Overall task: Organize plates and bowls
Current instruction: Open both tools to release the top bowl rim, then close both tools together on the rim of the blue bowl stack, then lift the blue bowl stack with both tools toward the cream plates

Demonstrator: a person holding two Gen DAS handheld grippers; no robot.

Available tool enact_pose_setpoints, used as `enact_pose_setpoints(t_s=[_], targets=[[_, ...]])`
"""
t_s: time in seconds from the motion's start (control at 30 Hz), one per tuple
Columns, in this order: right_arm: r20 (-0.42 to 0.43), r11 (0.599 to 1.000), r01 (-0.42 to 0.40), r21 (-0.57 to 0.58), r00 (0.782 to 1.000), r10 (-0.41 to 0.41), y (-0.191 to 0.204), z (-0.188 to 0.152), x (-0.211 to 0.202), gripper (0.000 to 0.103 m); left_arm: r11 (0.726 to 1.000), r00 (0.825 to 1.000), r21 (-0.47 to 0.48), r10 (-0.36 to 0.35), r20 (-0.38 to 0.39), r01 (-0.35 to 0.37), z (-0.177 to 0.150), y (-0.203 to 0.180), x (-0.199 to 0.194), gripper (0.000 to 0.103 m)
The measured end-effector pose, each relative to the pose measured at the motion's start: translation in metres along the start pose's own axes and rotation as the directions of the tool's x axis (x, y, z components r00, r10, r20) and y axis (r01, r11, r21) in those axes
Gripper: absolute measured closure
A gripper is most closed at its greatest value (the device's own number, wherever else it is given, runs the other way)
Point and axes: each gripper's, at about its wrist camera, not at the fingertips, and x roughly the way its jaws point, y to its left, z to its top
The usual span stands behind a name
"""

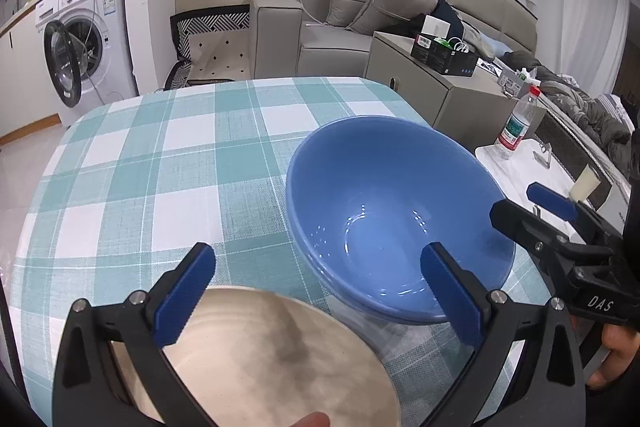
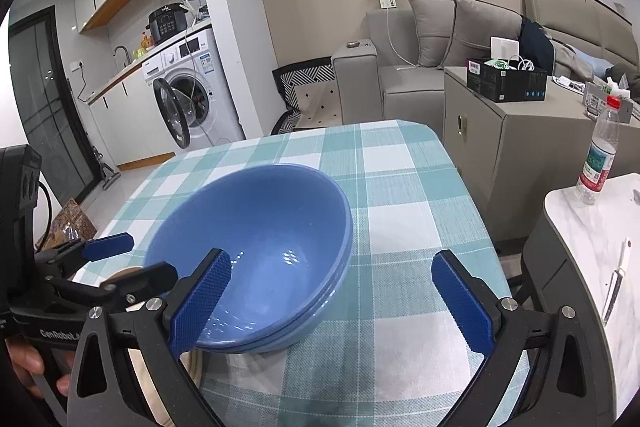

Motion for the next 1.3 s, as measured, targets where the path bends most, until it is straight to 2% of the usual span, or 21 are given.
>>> enact_pose_setpoints(t_s=[0.17, 0.27, 0.63, 0.7, 0.73, 0.77, 0.87, 1.1, 1.2, 1.3], targets=[[-0.060, 1.000, 0.020, 0.007, 0.998, -0.019, -0.004, -0.004, 0.011, 0.001, 0.999, 1.000, -0.038, 0.003, -0.013, -0.004, 0.000, 0.007, 0.006, 0.000], [-0.084, 0.999, 0.006, 0.035, 0.996, -0.003, -0.009, -0.006, 0.015, 0.001, 0.998, 1.000, -0.057, 0.000, -0.025, -0.001, -0.001, 0.011, 0.009, 0.000], [-0.082, 0.994, -0.048, 0.094, 0.995, 0.055, -0.014, -0.008, 0.017, 0.002, 0.995, 0.998, -0.102, -0.027, -0.049, 0.022, -0.002, 0.013, 0.016, 0.000], [-0.086, 0.993, -0.061, 0.097, 0.994, 0.069, -0.013, -0.008, 0.018, 0.007, 0.994, 0.998, -0.098, -0.044, -0.052, 0.039, -0.002, 0.012, 0.017, 0.003], [-0.093, 0.993, -0.069, 0.095, 0.993, 0.077, -0.012, -0.009, 0.019, 0.014, 0.994, 0.997, -0.096, -0.049, -0.054, 0.043, -0.002, 0.011, 0.018, 0.004], [-0.101, 0.993, -0.075, 0.090, 0.991, 0.084, -0.011, -0.009, 0.021, 0.021, 0.994, 0.997, -0.094, -0.056, -0.056, 0.050, -0.002, 0.011, 0.018, 0.008], [-0.109, 0.992, -0.092, 0.085, 0.989, 0.101, -0.007, -0.010, 0.021, 0.028, 0.991, 0.993, -0.105, -0.094, -0.074, 0.086, -0.002, 0.010, 0.021, 0.024], [-0.121, 0.987, -0.133, 0.090, 0.982, 0.143, -0.001, -0.011, 0.022, 0.038, 0.983, 0.985, -0.117, -0.151, -0.081, 0.141, -0.001, 0.005, 0.021, 0.051], [-0.121, 0.986, -0.146, 0.082, 0.980, 0.155, 0.002, -0.011, 0.021, 0.050, 0.986, 0.986, -0.096, -0.143, -0.081, 0.135, -0.001, 0.000, 0.019, 0.054], [-0.120, 0.990, -0.125, 0.060, 0.984, 0.132, 0.007, -0.012, 0.019, 0.052, 0.988, 0.988, -0.087, -0.134, -0.080, 0.128, -0.002, -0.002, 0.019, 0.055]])
